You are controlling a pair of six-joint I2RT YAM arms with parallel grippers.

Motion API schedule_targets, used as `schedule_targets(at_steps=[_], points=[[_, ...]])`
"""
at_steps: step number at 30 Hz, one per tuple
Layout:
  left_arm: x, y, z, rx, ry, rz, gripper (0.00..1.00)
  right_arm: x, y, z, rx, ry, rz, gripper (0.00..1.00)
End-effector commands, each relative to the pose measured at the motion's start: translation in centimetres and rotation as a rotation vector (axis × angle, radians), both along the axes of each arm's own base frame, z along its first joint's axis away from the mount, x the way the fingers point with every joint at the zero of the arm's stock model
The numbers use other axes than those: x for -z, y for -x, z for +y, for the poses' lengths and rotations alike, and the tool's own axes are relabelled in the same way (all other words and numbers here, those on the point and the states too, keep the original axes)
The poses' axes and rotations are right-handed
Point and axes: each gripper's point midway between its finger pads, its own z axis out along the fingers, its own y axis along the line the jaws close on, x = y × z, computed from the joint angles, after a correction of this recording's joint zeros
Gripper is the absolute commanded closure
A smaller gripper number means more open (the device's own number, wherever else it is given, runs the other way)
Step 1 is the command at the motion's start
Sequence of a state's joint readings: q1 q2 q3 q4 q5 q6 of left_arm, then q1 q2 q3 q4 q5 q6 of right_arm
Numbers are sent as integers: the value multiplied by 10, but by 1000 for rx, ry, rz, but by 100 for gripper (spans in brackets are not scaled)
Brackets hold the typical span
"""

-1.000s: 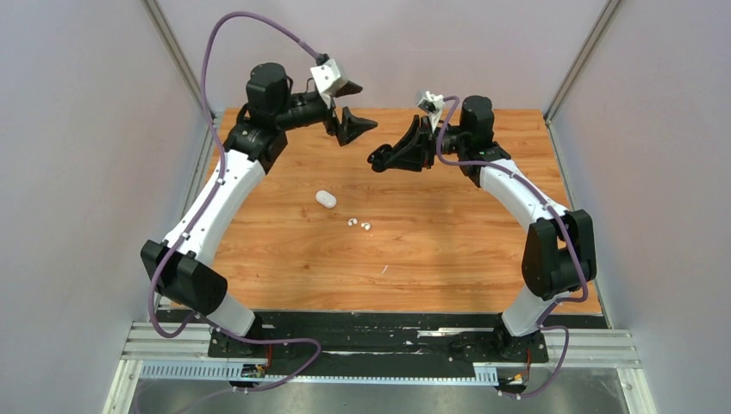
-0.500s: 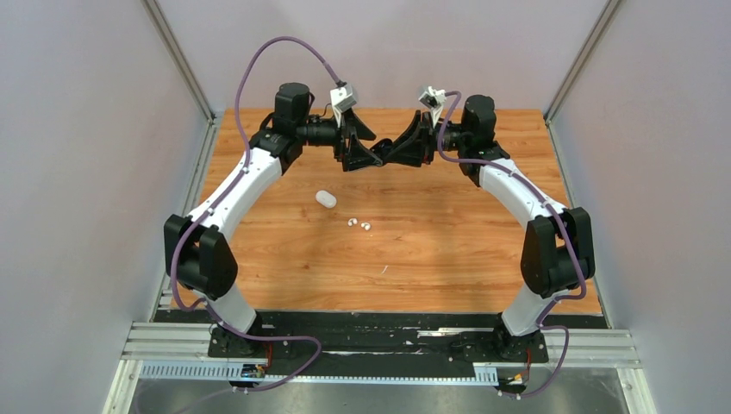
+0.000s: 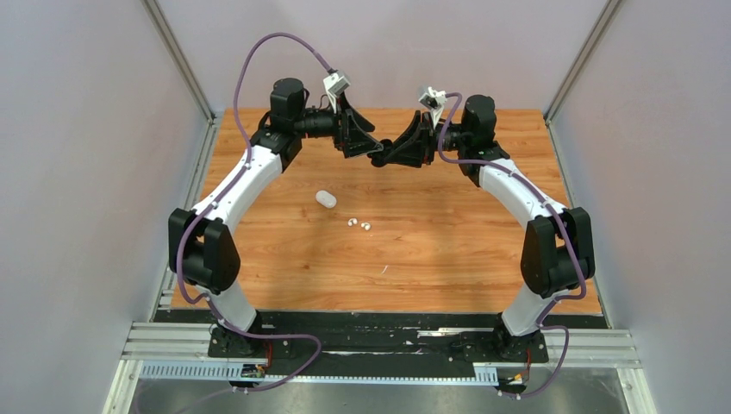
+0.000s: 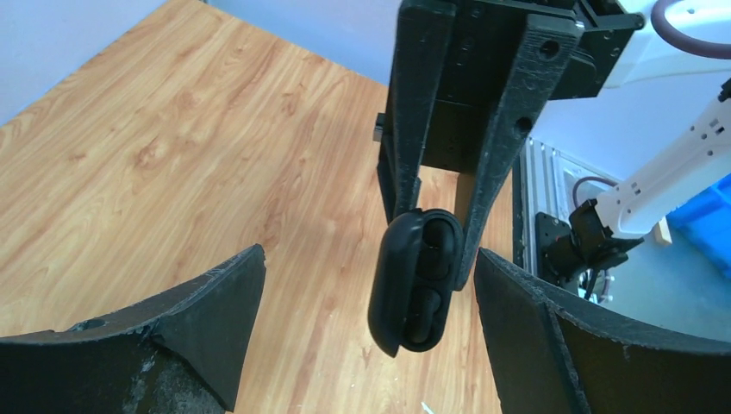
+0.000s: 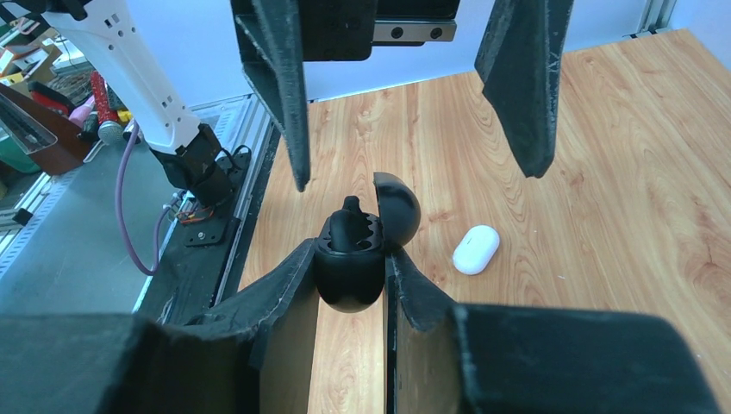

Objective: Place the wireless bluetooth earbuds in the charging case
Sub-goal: Close the charging case with the earbuds at the center of the board.

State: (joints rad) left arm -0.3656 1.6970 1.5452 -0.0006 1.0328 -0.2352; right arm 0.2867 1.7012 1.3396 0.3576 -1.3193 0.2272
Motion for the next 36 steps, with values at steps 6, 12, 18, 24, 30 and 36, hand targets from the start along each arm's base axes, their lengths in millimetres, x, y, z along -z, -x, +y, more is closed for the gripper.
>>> schedule_targets(at_steps=[6, 12, 18, 24, 30, 36], points=[[-2, -10, 3, -62, 1, -16, 7, -14, 7, -2, -27, -18, -84, 100], [5, -6, -1, -59, -42, -52, 8, -15, 6, -1, -25, -21, -79, 100], [12, -4, -6, -55, -83, -100, 8, -16, 5, -1, -21, -22, -75, 100], [18, -8, -8, -81, -125, -133, 8, -17, 6, -1, -23, -24, -78, 100], [24, -17, -7, -123, -160, -157, 8, -17, 11, 0, -58, -24, -96, 100], [27, -30, -3, -180, -197, -161, 8, -20, 23, 0, -114, -23, -203, 100]])
